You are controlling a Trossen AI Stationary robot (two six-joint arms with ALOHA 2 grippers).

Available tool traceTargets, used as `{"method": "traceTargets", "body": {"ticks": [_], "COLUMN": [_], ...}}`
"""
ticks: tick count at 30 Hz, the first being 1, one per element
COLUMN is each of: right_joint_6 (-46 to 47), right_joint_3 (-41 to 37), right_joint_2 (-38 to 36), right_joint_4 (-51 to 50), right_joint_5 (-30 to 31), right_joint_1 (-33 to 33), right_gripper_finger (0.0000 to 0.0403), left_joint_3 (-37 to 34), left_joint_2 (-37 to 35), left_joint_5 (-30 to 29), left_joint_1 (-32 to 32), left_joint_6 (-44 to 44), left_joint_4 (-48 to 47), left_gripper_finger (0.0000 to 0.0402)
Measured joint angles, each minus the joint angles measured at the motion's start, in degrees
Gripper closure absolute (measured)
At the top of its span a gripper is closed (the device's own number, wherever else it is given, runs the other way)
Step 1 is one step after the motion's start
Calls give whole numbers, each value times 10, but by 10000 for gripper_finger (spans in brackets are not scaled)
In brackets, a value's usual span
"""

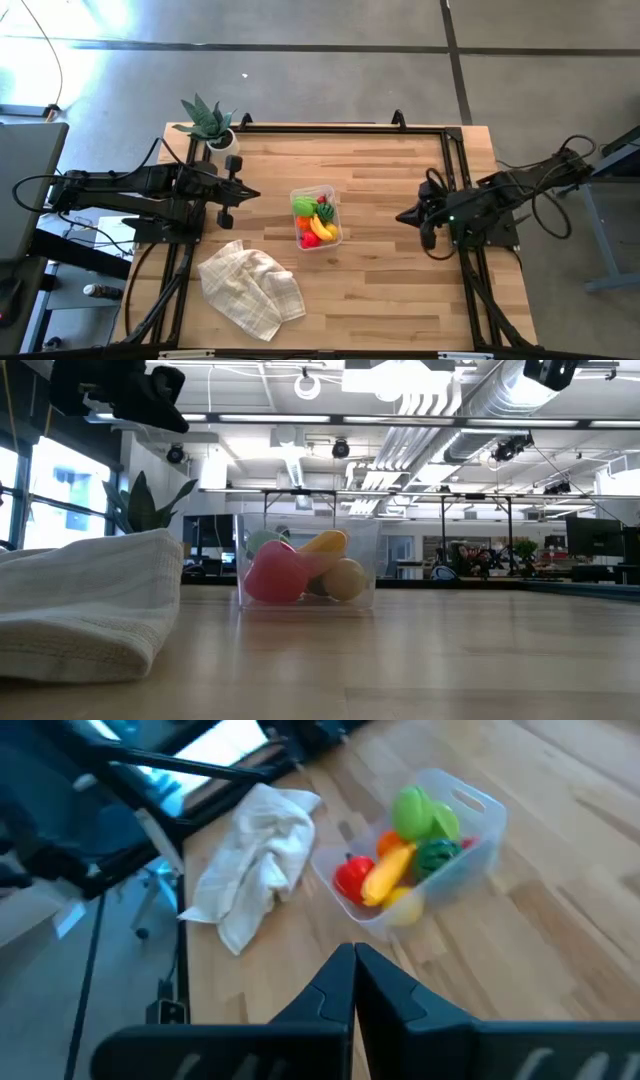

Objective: Pick and placing Produce into tupperware
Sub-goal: Return to Home Position

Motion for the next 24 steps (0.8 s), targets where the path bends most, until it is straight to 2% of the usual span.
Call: {"method": "traceTargets", "body": {"ticks": [6,12,17,24], "right_joint_6": [-76,-73,-60,-76], "right_joint_3": [-34,-39,-39,-39], "right_joint_2": [-38,-40,-40,-35], "right_joint_4": [5,-10,-10,1], "right_joint_5": [-10,5,8,27], "right_joint_1": [0,0,0,0], "right_gripper_finger": [403,403,403,403], "left_joint_3": [0,0,0,0], "left_joint_2": [0,0,0,0], "left_joint_5": [0,0,2,23], "left_joint_1": [0,0,0,0], "left_joint_6": [13,13,3,-125], "left_joint_4": [0,13,63,126], "left_gripper_finger": [399,399,399,399]}}
